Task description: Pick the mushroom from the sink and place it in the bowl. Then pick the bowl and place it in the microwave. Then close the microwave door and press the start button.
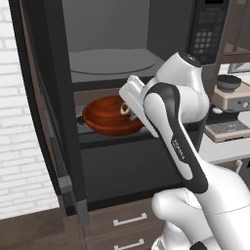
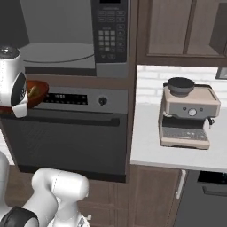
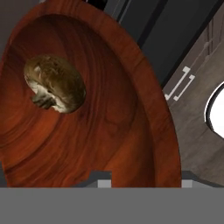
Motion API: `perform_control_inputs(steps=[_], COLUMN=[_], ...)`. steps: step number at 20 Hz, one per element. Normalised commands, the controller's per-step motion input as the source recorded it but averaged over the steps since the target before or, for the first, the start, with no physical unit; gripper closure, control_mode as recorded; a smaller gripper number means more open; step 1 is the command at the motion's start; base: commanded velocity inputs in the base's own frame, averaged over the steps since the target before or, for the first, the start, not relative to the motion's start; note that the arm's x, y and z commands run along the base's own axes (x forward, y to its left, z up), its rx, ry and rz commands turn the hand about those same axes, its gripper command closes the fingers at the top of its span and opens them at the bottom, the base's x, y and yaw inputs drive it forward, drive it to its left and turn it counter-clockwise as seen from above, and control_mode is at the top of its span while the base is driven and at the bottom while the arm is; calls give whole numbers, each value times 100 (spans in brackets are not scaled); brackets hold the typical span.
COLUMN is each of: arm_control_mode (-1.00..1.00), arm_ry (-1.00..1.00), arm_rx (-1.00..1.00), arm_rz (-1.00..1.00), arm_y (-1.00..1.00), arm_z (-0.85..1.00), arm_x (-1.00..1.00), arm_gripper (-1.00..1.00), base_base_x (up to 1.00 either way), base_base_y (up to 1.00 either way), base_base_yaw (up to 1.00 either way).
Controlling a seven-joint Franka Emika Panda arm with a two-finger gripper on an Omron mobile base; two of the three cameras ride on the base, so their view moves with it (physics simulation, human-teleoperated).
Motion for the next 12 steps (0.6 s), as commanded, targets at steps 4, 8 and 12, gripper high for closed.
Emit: perform_control_inputs(steps=[4, 8, 12], arm_control_mode=[100, 100, 100], arm_ry=[0, 0, 0], arm_rx=[0, 0, 0], arm_rz=[0, 0, 0], arm_y=[0, 0, 0], arm_z=[0, 0, 0], arm_x=[0, 0, 0], arm_gripper=[100, 100, 100], base_base_x=[0, 0, -7], base_base_y=[12, 2, 0], base_base_yaw=[-2, -1, 0])
